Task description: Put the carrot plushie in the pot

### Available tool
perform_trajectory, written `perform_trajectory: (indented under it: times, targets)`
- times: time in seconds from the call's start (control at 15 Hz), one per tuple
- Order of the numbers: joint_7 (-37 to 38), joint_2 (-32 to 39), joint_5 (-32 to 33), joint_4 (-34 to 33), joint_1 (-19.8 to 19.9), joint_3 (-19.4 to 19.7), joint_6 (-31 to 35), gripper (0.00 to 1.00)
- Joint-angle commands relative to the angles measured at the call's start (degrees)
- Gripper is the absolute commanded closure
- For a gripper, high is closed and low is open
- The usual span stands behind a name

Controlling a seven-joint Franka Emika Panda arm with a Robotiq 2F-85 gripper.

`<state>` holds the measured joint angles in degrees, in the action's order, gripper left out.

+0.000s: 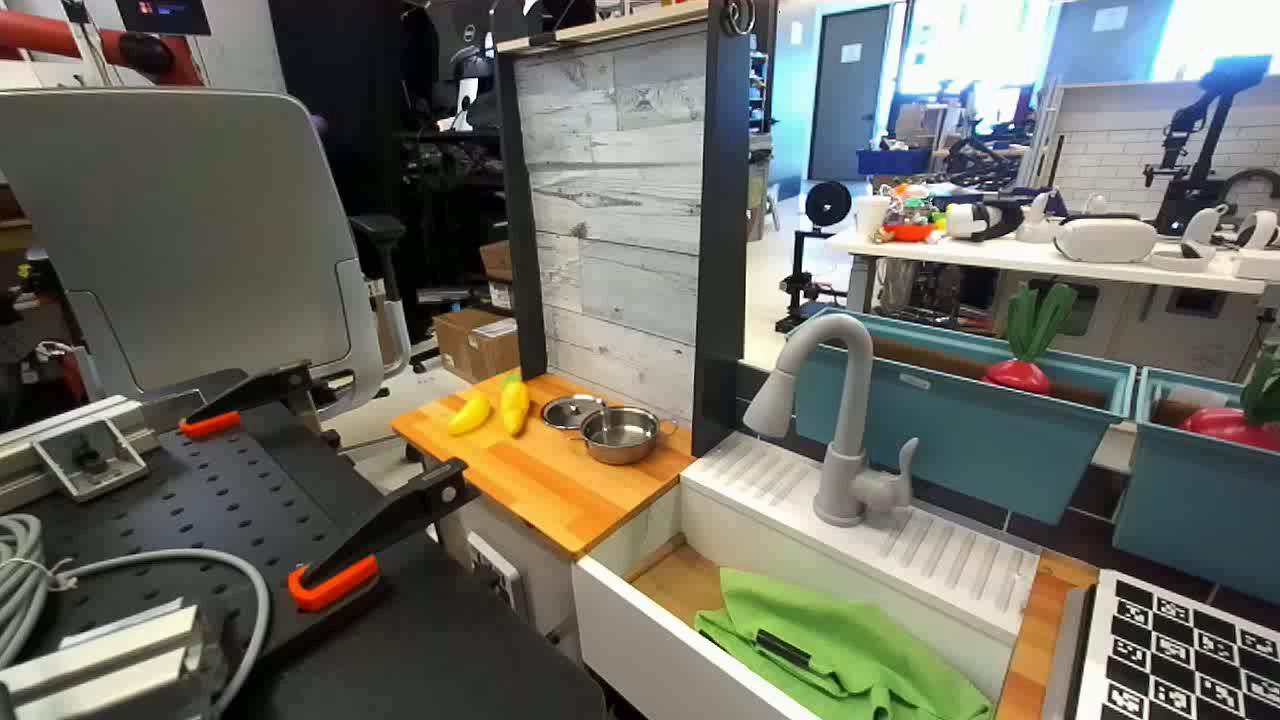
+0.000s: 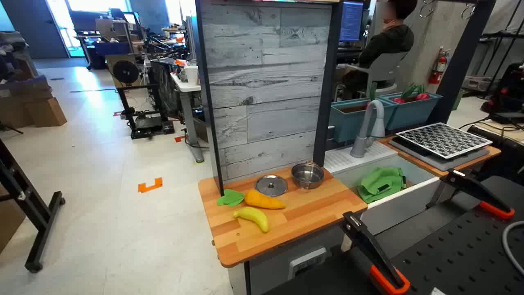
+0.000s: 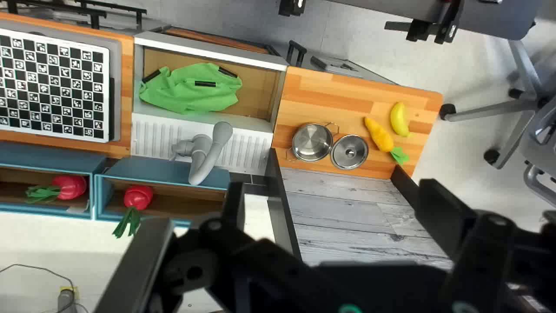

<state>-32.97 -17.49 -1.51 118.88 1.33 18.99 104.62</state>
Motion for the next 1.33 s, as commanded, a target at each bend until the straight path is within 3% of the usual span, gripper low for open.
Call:
perform_trajectory:
  times: [0.0,0.6,1.27]
  targets:
    - [-0.5,0.2,-0.6,-0.2,1.8,-1.6,-0.1,0.00]
    - [-0.5,0.2,-0.6,-0.2,1.8,-1.6,-0.1,0.00]
    - [3.3,1.6,1.8,5.8,-0.3,-9.5,9.3,0.00]
